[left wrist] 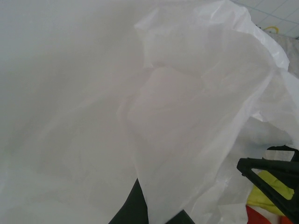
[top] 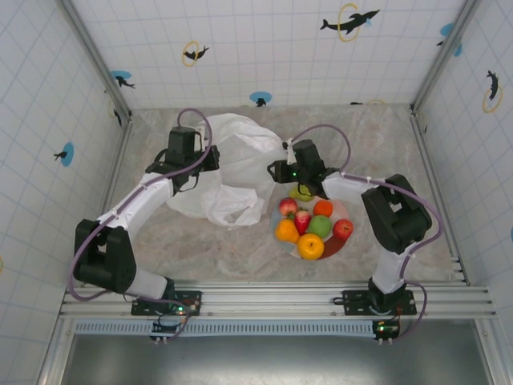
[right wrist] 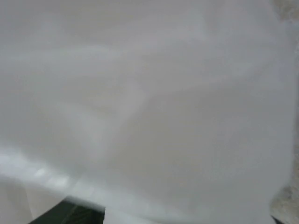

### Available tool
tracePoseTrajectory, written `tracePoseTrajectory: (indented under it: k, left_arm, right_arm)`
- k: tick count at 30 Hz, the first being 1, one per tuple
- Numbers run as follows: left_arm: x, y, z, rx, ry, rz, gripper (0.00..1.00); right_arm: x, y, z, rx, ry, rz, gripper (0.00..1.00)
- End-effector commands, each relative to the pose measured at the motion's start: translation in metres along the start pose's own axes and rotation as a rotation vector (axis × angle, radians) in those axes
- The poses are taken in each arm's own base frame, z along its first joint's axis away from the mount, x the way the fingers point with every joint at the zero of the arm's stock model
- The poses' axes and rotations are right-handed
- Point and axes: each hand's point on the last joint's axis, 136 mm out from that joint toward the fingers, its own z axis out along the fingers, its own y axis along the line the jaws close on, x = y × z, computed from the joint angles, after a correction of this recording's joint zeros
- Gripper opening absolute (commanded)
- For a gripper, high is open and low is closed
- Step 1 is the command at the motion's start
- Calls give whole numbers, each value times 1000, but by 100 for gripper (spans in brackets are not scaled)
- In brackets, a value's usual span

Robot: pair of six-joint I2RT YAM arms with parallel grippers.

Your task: Place the fruits into the plastic bag

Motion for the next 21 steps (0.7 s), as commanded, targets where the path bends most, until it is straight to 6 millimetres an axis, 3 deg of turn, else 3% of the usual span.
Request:
tracePoseTrajectory:
  k: [1,6,13,17,21]
  left_arm:
    - [-4,3,0,-5,-9,-41,0]
    - [-6,3,-1,-9,-17,-39,0]
    - [-5,2,-1,1,-15,-32,0]
    - [-4,1,-1,7,-12,-31,0]
    - [-4,0,0,10,-9,-29,0]
  right_arm:
    - [-18,9,-24,19,-6,-78,64]
    - [0,-16,-57,165,54,-139,73]
    - [24,-29,-104,202,53,-154,92]
    - [46,-47,-113,205,103,-113,96]
    - [53,-53,-105,141,130,-47,96]
